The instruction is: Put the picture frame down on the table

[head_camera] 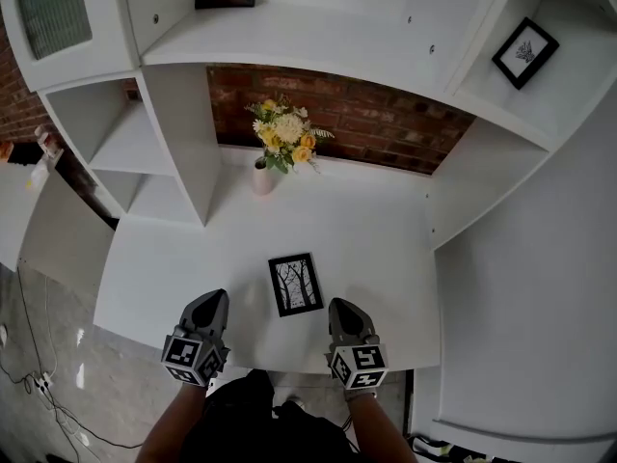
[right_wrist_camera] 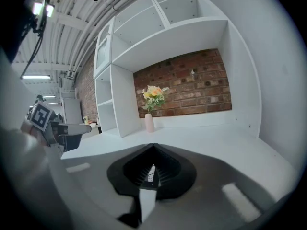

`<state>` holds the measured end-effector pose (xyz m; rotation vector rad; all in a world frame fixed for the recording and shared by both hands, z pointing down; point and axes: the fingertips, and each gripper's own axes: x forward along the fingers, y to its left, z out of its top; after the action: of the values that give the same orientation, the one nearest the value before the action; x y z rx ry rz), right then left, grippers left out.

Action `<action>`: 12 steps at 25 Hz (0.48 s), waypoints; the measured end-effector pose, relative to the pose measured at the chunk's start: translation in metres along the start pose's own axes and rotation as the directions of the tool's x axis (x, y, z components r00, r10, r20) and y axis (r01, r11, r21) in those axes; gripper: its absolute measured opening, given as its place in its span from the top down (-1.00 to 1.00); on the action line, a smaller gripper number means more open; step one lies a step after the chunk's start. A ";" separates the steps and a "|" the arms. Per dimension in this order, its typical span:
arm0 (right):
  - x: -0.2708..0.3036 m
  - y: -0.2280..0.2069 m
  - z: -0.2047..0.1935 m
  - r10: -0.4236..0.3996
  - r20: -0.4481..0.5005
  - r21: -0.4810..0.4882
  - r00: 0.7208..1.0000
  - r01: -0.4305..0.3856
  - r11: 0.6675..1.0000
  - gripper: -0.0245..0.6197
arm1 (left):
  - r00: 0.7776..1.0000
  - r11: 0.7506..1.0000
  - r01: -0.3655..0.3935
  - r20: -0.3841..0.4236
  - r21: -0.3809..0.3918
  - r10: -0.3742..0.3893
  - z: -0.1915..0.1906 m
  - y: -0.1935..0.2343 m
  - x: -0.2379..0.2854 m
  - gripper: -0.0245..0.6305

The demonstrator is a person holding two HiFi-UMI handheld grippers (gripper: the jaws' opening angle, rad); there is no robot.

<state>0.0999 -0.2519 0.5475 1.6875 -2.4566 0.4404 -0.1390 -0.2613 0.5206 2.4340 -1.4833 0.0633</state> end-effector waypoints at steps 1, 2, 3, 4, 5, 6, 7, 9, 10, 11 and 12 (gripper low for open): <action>-0.003 0.001 0.002 0.004 0.007 -0.002 1.000 -0.004 1.000 0.91 | 1.000 1.000 -0.001 0.003 0.001 0.001 0.000 -0.002 -0.002 0.92; -0.007 0.002 0.003 0.008 0.014 -0.004 1.000 -0.008 1.000 0.91 | 1.000 1.000 -0.001 0.005 0.003 0.001 0.000 -0.004 -0.005 0.92; -0.011 0.002 0.004 0.011 0.021 -0.005 1.000 -0.011 1.000 0.91 | 1.000 1.000 -0.002 0.008 0.005 0.002 0.000 -0.006 -0.007 0.92; -0.014 0.003 0.006 0.013 0.028 -0.006 1.000 -0.013 1.000 0.91 | 1.000 1.000 -0.004 0.011 0.006 0.003 0.001 -0.009 -0.010 0.92; -0.018 0.003 0.007 0.014 0.033 -0.007 0.999 -0.013 1.000 0.91 | 1.000 1.000 -0.005 0.015 0.005 0.005 0.001 -0.011 -0.012 0.92; -0.023 0.003 0.008 0.014 0.038 -0.007 0.999 -0.014 1.000 0.91 | 1.000 1.000 -0.007 0.019 0.004 0.007 0.002 -0.013 -0.015 0.92; -0.027 0.002 0.008 0.015 0.043 -0.008 0.999 -0.015 1.000 0.91 | 1.000 1.000 -0.008 0.024 0.004 0.008 0.002 -0.015 -0.017 0.92; -0.035 0.002 0.010 0.016 0.052 -0.007 0.999 -0.015 1.000 0.91 | 0.999 1.000 -0.010 0.033 0.005 0.010 0.004 -0.021 -0.022 0.92; -0.039 0.001 0.011 0.016 0.057 -0.006 0.998 -0.016 1.000 0.91 | 0.999 1.000 -0.011 0.036 0.007 0.011 0.004 -0.023 -0.025 0.92; -0.043 0.001 0.012 0.017 0.063 -0.004 0.998 -0.017 1.000 0.91 | 0.999 1.000 -0.012 0.039 0.008 0.011 0.004 -0.026 -0.027 0.92; -0.047 0.001 0.013 0.018 0.069 -0.003 0.997 -0.018 1.000 0.91 | 0.999 1.000 -0.012 0.041 0.008 0.012 0.004 -0.028 -0.029 0.92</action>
<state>0.1174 -0.2138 0.5224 1.7085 -2.5214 0.3870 -0.1285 -0.2252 0.5054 2.4467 -1.5181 0.0229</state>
